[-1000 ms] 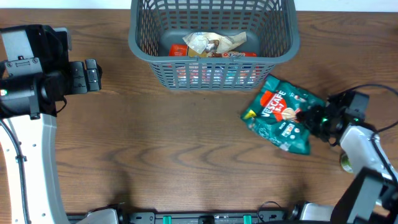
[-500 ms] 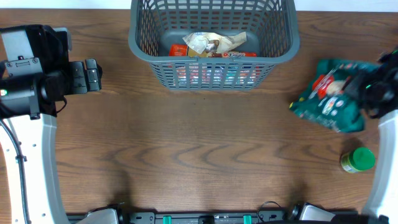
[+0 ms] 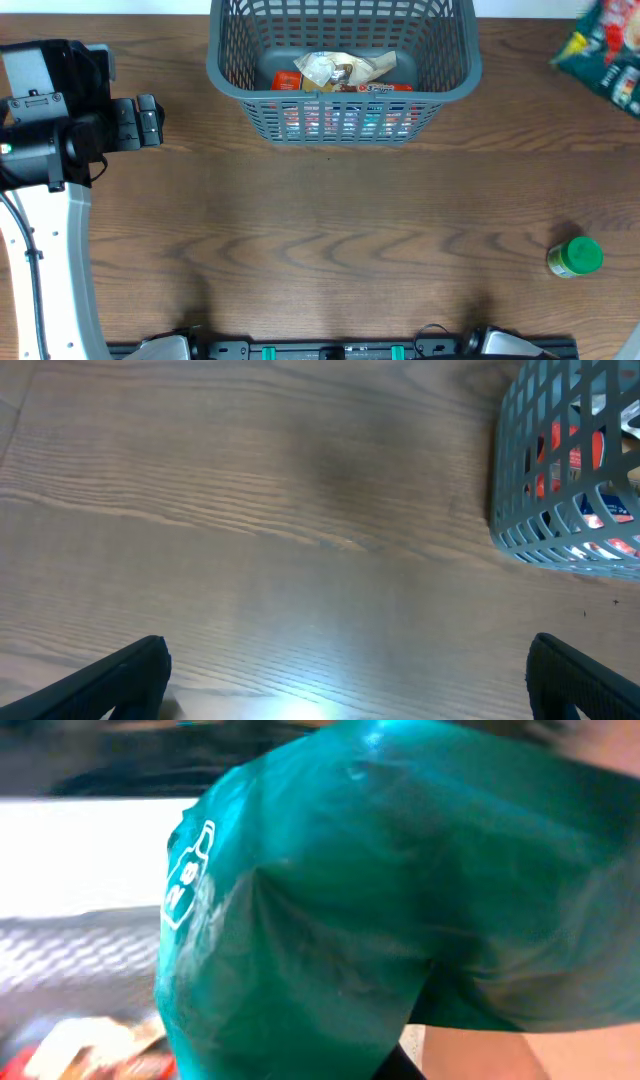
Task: Pack container
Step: 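Carry the Nescafe pouch into the basket with the right gripper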
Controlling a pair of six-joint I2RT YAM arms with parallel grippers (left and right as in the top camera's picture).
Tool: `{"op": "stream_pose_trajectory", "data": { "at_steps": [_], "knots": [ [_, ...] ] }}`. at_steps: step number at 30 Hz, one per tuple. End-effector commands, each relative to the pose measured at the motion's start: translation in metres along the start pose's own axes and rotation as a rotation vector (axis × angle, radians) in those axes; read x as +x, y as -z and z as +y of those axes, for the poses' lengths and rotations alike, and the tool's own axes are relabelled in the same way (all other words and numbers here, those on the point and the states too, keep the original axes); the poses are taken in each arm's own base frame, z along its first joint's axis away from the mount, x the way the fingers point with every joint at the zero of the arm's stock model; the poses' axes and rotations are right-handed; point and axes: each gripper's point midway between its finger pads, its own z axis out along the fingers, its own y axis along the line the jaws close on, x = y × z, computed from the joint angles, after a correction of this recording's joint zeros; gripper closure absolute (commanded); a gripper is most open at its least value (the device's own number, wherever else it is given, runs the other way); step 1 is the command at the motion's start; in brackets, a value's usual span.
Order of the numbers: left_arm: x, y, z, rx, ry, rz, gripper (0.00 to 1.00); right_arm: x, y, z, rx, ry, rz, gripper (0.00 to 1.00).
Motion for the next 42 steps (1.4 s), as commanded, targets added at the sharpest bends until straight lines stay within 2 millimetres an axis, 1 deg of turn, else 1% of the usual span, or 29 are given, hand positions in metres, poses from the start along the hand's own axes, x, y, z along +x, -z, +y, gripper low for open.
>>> {"op": "stream_pose_trajectory", "data": {
  "at_steps": [1, 5, 8, 10, 15, 17, 22, 24, 26, 28, 30, 31, 34, 37, 42],
  "knots": [
    [0.000, 0.001, -0.001, 0.009, -0.005, -0.001, 0.01, -0.007, 0.009, 0.084, -0.359, 0.331, -0.079, 0.99],
    [0.000, 0.001, -0.001, 0.009, -0.005, -0.001, 0.01, 0.013, -0.011, 0.142, -0.561, 0.512, -0.072, 0.99],
    [0.002, 0.001, -0.001, 0.009, -0.005, 0.005, 0.02, 0.023, -0.028, 0.178, -0.643, 0.629, -0.090, 0.99],
    [0.003, 0.001, -0.001, 0.009, -0.005, 0.010, 0.01, 0.025, -0.041, 0.194, -0.636, 0.678, -0.102, 0.99],
    [0.004, 0.001, -0.001, 0.010, -0.005, 0.014, 0.01, 0.022, -0.068, 0.223, -0.590, 0.773, -0.151, 0.99],
    [0.004, 0.001, -0.001, 0.010, -0.005, 0.014, 0.01, 0.020, -0.075, 0.234, -0.592, 0.788, -0.179, 0.99],
    [0.004, 0.001, -0.001, 0.010, -0.005, 0.014, 0.01, 0.010, -0.092, 0.254, -0.594, 0.791, -0.256, 0.99],
    [0.004, 0.001, -0.001, 0.010, -0.005, 0.014, 0.01, 0.014, -0.101, 0.263, -0.620, 0.790, -0.262, 0.99],
    [0.004, 0.001, -0.001, 0.010, -0.004, 0.014, 0.01, 0.031, -0.112, 0.275, -0.673, 0.791, -0.232, 0.99],
    [0.004, 0.001, -0.001, 0.010, -0.004, 0.015, 0.01, 0.053, -0.121, 0.289, -0.744, 0.789, -0.181, 0.99],
    [0.005, 0.001, -0.001, 0.010, -0.004, 0.018, 0.02, 0.083, -0.131, 0.305, -0.828, 0.785, -0.112, 0.99],
    [0.005, 0.001, -0.001, 0.010, -0.004, 0.019, 0.01, 0.102, -0.137, 0.313, -0.873, 0.782, -0.063, 0.99],
    [0.006, 0.001, -0.002, 0.010, -0.004, 0.021, 0.01, 0.145, -0.150, 0.331, -0.964, 0.780, 0.038, 0.99],
    [0.006, 0.001, -0.002, 0.010, -0.001, 0.021, 0.01, 0.180, -0.159, 0.342, -1.037, 0.826, 0.092, 0.99],
    [0.006, 0.001, -0.001, 0.010, 0.003, 0.022, 0.01, 0.225, -0.176, 0.344, -1.080, 0.836, 0.205, 0.99]
  ]
}}
